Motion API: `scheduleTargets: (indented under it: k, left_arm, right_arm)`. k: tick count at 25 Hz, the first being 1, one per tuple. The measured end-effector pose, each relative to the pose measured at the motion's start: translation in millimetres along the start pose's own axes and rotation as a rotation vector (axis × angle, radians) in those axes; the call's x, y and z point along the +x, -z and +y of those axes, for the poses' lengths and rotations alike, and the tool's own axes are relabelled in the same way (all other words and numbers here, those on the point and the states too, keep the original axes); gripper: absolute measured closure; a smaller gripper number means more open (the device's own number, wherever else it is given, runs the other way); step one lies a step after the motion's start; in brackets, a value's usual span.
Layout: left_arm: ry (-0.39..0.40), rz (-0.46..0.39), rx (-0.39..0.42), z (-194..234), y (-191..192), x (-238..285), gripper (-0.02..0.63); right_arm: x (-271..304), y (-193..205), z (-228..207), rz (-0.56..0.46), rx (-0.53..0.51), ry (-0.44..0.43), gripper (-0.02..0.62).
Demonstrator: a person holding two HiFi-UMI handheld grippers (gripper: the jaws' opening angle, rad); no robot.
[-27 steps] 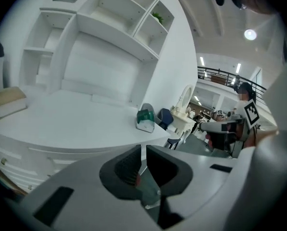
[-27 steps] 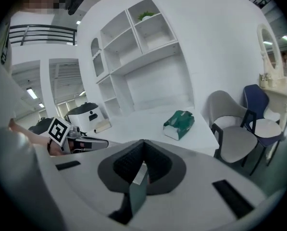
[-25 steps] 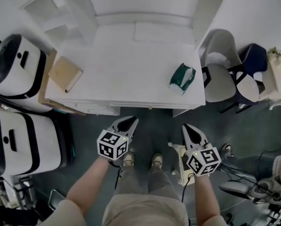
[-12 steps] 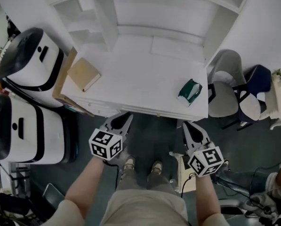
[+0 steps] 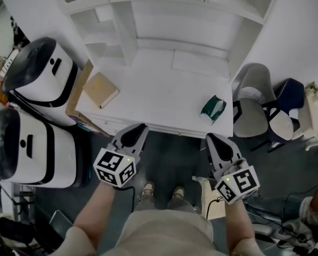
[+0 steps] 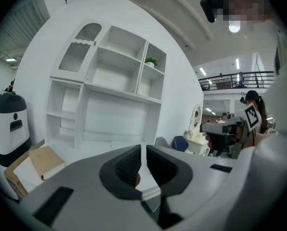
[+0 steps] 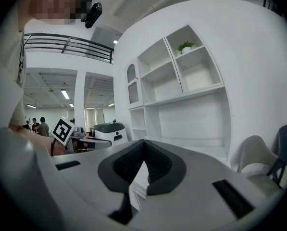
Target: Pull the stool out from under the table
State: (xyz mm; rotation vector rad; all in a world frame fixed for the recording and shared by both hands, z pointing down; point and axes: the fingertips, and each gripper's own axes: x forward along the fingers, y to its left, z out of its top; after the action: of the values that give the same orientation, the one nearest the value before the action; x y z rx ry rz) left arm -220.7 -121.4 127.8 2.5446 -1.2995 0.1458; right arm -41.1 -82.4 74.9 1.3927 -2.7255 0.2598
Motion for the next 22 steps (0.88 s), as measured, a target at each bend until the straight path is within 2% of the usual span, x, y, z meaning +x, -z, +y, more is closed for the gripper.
scheduleTargets:
  k: [5,14,19,22]
  left_arm:
    - [0.005,-0.057,0.033,-11,-31,-21,0.555]
    - [0.032,-0.15,0.163,-33,-84,-53,0.555]
    - [0.03,-0.199,0.177,-46,-103,-64,0.555]
    - [0.016,-0.232,0.161,-51,-110,-71,0.555]
  right_arm:
    - [-13,-36,17,-0.061,-0.031,-0.004,0.572]
    - [-48,-92,48,-0.178,-0.117,0.014,0.572]
    - [-60,-102,55,-0.206,-0.098,0.011,0.572]
    - [-67,-104,63,-0.207,-0.126,0.004,0.572]
